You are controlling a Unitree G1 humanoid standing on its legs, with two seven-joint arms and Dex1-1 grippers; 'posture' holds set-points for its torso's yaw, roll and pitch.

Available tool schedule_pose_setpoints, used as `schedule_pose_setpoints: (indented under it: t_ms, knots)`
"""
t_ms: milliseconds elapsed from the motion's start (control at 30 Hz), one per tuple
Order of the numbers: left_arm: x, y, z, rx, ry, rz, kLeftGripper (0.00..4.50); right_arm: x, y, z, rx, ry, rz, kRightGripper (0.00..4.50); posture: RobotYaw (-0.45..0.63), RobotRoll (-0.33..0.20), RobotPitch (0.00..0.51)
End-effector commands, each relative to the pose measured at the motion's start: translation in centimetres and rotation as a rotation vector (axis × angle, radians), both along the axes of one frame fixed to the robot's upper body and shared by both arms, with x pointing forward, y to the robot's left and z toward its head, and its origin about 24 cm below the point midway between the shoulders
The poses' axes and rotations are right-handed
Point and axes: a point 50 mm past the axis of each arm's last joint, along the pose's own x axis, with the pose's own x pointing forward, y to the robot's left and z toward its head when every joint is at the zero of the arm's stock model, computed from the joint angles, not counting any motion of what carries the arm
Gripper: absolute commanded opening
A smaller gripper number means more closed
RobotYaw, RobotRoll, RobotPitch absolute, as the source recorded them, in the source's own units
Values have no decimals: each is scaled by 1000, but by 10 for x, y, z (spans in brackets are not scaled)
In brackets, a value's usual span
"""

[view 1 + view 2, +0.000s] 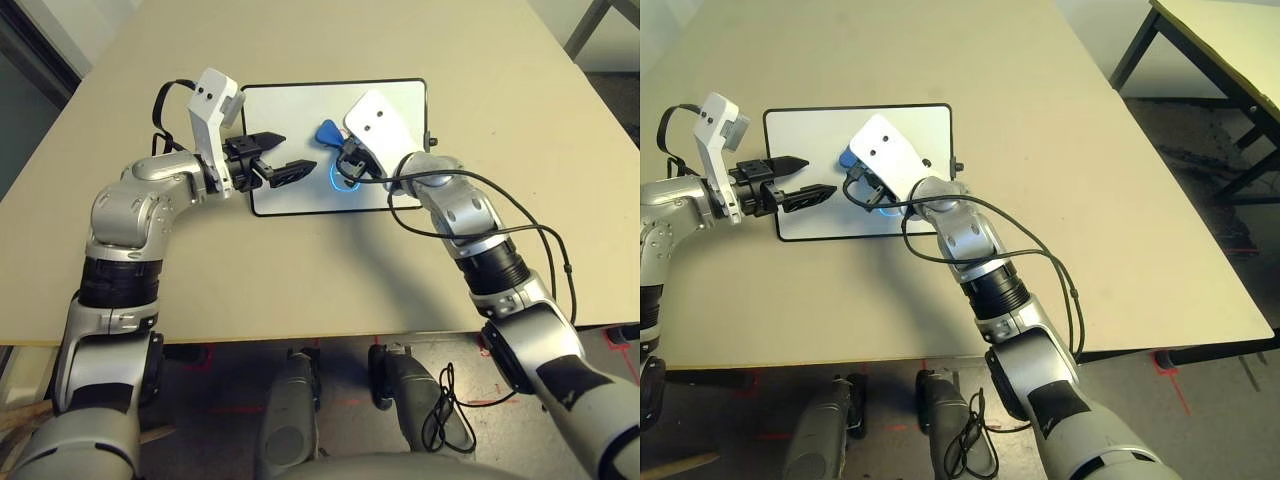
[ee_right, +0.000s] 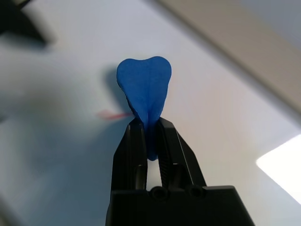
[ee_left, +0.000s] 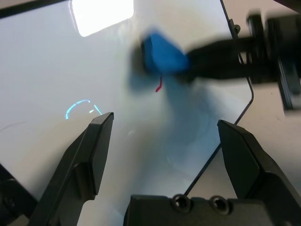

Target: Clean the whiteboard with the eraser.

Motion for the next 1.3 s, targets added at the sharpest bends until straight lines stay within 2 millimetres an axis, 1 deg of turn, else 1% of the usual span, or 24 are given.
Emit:
schedule_pose_setpoints:
  t_ms: [33, 167, 300, 433, 500, 633, 700, 833, 933, 1100, 1300]
  knots:
    - [-3, -4, -5, 4, 20, -22, 4500, 3, -3, -5, 0, 10, -18, 222, 78, 0, 242]
    - [-3, -5, -5, 2, 22, -24, 4500, -5, 3, -17, -16, 45, 17, 222, 78, 0, 242]
    - [-3, -5, -5, 1, 23, -24, 4500, -19, 12, -30, -34, 84, 70, 222, 76, 0, 247]
    - [-3, -5, -5, 1, 25, -26, 4500, -26, 15, -33, -41, 95, 93, 222, 77, 0, 249]
    - [-4, -5, -5, 1, 25, -27, 4500, -25, 15, -29, -38, 85, 90, 222, 77, 0, 249]
    - [-4, -6, -6, 1, 26, -29, 4500, -15, 10, -6, -21, 19, 51, 222, 77, 0, 249]
    - [-4, -6, -6, 1, 26, -30, 4500, -13, 9, 2, -14, -4, 41, 222, 76, 0, 249]
    - [-4, -6, -6, 0, 26, -32, 4500, -11, 9, 9, -5, -24, 35, 222, 76, 0, 249]
    - [-4, -7, -6, -2, 26, -33, 4500, -9, 9, 5, -14, -18, 29, 222, 76, 0, 249]
    - [-5, -8, -5, -3, 26, -35, 4500, -6, 7, -13, -41, 15, 23, 222, 78, 0, 250]
    - [-5, -8, -5, -1, 28, -35, 4500, -11, 11, -20, -50, 36, 49, 222, 80, 0, 252]
